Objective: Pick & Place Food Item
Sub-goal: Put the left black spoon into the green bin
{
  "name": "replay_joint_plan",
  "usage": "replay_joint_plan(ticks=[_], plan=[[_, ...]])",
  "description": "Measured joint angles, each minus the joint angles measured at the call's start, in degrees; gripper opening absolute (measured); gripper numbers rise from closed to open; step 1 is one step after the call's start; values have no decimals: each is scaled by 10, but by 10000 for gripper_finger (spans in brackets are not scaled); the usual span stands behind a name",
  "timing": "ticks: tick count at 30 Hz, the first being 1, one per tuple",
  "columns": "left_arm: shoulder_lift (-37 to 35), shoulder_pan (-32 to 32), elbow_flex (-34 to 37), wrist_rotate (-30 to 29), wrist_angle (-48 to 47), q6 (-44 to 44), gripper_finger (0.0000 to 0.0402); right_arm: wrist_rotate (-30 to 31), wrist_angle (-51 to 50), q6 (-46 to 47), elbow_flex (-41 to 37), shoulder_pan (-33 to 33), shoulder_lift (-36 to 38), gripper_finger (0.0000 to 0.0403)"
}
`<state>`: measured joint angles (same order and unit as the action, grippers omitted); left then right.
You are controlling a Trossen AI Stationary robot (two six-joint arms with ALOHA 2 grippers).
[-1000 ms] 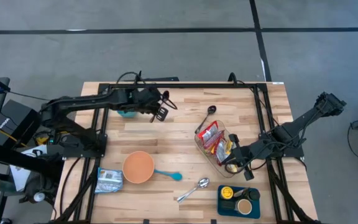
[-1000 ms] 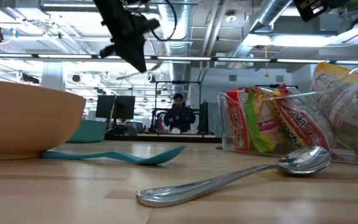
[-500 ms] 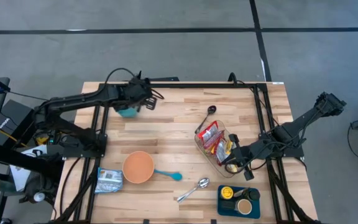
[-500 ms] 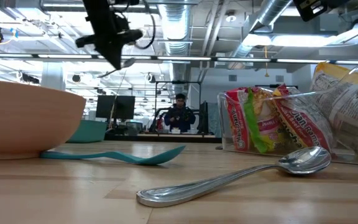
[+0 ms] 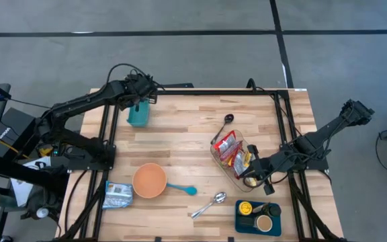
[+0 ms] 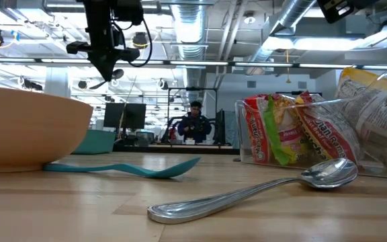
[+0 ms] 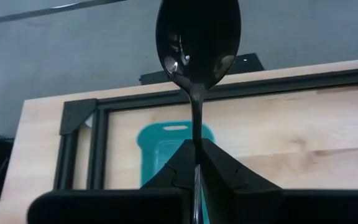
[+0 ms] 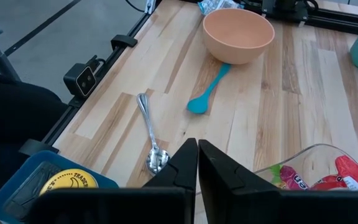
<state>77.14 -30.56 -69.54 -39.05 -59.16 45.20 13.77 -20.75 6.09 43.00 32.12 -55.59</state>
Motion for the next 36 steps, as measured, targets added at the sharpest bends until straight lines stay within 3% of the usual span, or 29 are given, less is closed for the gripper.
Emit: replay_joint_plan(ticks=[6,17,27,36], plan=[[7,-20,10,0,16,-52,9,0,0,0,0,0,0,8],[4,-57,147,0,128,-120,8,0,2,0,0,0,0,8],[3,-77,285,1,375,-194,7,0,2,0,0,0,0,8],[3,-77,343,44,430,-273,11,0,2,-5,0,0,0,8]])
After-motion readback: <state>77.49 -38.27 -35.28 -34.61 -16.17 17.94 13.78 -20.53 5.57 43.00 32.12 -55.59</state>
